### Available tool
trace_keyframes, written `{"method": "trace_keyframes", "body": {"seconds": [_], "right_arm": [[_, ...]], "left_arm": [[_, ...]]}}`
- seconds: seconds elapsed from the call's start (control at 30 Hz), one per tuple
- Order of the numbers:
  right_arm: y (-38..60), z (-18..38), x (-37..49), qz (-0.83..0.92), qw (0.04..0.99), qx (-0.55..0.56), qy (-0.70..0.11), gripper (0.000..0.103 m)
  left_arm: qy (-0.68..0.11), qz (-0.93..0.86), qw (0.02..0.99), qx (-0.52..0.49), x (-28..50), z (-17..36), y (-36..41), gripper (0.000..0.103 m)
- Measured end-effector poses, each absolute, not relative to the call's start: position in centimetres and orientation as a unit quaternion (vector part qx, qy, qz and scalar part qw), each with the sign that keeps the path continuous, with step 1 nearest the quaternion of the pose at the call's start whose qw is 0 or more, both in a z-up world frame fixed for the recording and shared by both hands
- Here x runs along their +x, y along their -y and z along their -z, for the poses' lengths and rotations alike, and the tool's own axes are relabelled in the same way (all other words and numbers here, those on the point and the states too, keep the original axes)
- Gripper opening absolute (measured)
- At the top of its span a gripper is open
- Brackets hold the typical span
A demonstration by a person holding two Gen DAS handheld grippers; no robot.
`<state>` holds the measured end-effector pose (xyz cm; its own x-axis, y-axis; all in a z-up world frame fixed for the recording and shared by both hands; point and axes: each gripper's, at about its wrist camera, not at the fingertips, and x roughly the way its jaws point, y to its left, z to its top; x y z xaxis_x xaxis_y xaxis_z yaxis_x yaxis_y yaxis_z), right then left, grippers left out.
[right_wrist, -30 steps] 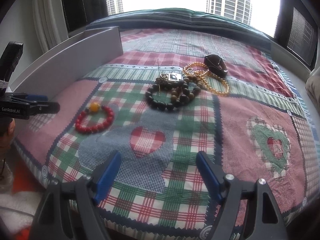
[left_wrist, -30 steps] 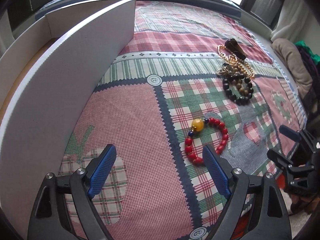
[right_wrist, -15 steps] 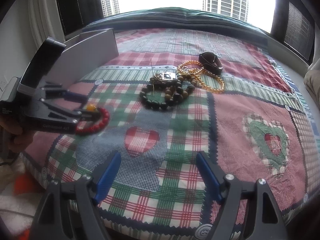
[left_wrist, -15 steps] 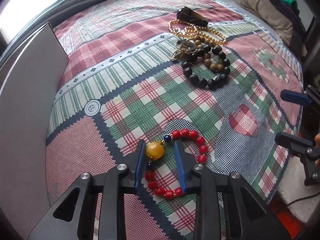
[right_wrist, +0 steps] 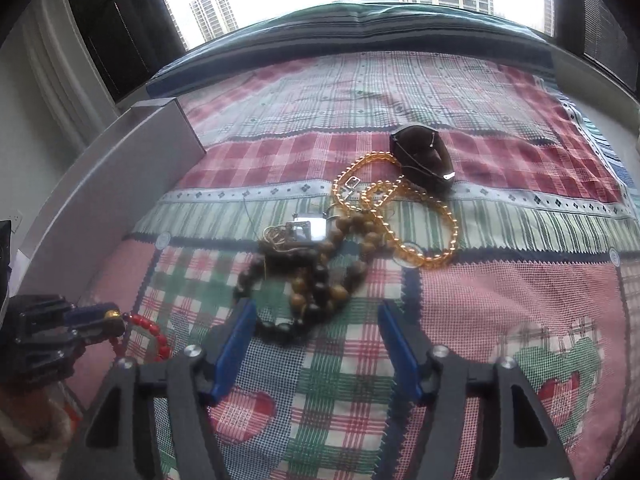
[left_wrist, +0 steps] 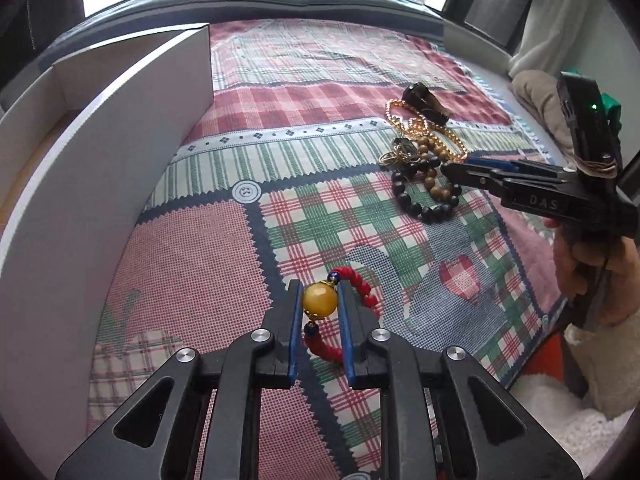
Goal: Organize jewelry
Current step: 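Grasp the black bead bracelet with the right tool while the left tool holds the red bracelet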
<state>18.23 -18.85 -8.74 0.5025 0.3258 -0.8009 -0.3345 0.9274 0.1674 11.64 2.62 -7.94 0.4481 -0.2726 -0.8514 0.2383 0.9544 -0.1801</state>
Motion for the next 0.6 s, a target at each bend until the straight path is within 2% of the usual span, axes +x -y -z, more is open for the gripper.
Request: {"method": "trace_keyframes", "body": {"seconds": [0.13, 0.17, 0.2, 0.27, 0.6], "right_arm": [[16.5, 9.4, 20.6, -0.213, 0.859, -0.058, -0.463, 0.044], [16.2, 10.0, 21.1, -0.21, 0.851, -0.069, -0.476, 0.039], [16.0, 10.6, 21.4, -0.203, 0.843, -0.079, -0.492, 0.021], [16.1, 10.6, 21.1, -0.201, 0.837, -0.084, -0.503, 0.012], [19.4, 2.7, 16.0, -0.213, 0.866, -0.026, -0.452, 0.012]], "left_arm": [[-0.493, 0.144, 0.857, -0.034, 11.1, 7.1, -3.4, 0.015], [-0.492, 0.141, 0.858, -0.038, 10.9, 7.0, -3.6, 0.015], [-0.491, 0.138, 0.859, -0.045, 10.7, 6.9, -3.9, 0.015], [-0.491, 0.132, 0.859, -0.061, 10.4, 6.6, -4.6, 0.015], [-0.462, 0.129, 0.872, -0.097, 9.2, 2.7, -6.0, 0.015]]}}
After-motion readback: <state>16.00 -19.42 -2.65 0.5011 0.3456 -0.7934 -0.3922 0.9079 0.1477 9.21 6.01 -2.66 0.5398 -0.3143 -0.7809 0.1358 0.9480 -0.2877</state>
